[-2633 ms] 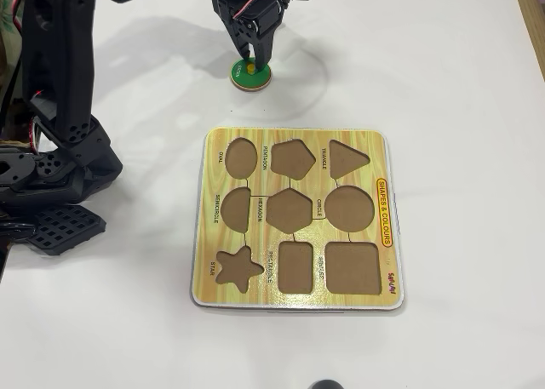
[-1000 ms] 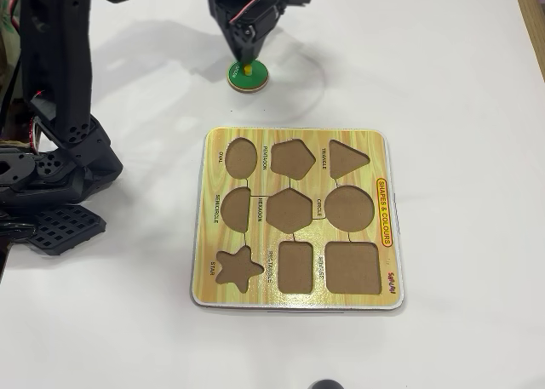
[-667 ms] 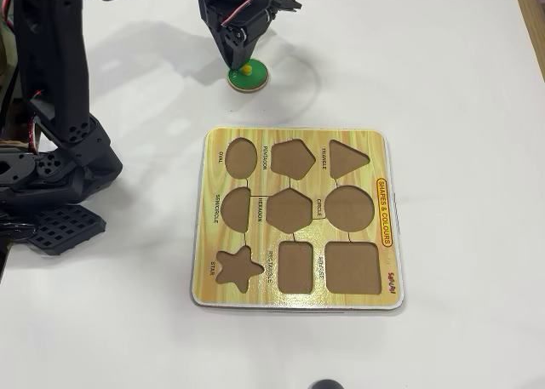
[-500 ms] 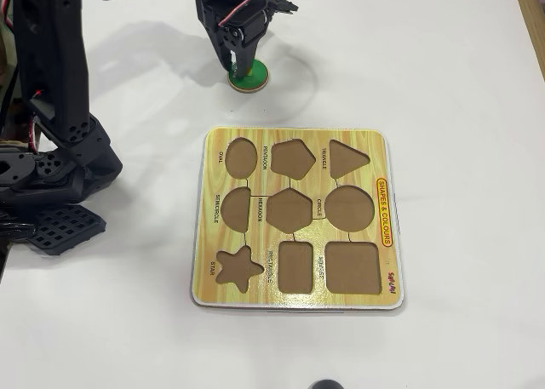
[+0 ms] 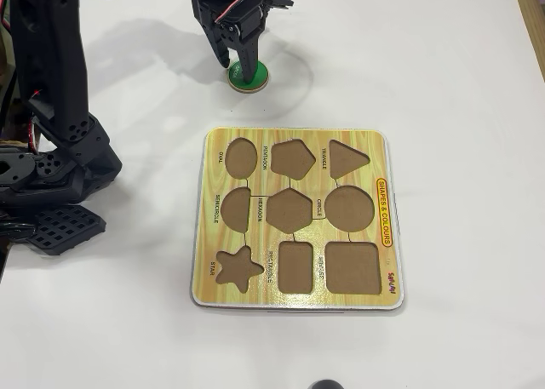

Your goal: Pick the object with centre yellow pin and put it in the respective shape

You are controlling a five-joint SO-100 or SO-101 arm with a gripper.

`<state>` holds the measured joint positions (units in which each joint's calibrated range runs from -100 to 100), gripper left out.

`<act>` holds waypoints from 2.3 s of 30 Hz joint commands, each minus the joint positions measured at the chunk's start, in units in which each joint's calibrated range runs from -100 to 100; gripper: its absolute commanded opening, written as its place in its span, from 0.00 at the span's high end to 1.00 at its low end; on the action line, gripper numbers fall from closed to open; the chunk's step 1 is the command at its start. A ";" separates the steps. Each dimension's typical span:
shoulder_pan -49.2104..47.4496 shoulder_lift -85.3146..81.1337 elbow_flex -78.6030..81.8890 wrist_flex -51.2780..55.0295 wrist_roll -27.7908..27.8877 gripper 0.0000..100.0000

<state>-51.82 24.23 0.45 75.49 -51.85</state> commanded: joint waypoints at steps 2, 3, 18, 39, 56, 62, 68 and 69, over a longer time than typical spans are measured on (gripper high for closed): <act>1.43 -1.63 0.36 -0.64 0.07 0.83; 1.63 -1.63 0.36 -0.64 0.07 0.83; 3.87 -3.72 0.36 -0.73 -0.04 0.83; 3.00 -3.47 -0.72 -0.82 -0.14 0.83; 3.00 -3.22 -0.63 -7.64 0.07 0.83; 2.70 -3.22 0.09 -6.95 0.07 0.83; 0.36 -3.22 -0.09 -6.95 -0.46 0.83; 0.07 -3.22 -0.18 -6.95 -0.51 0.83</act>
<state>-50.33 23.45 0.90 68.47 -51.90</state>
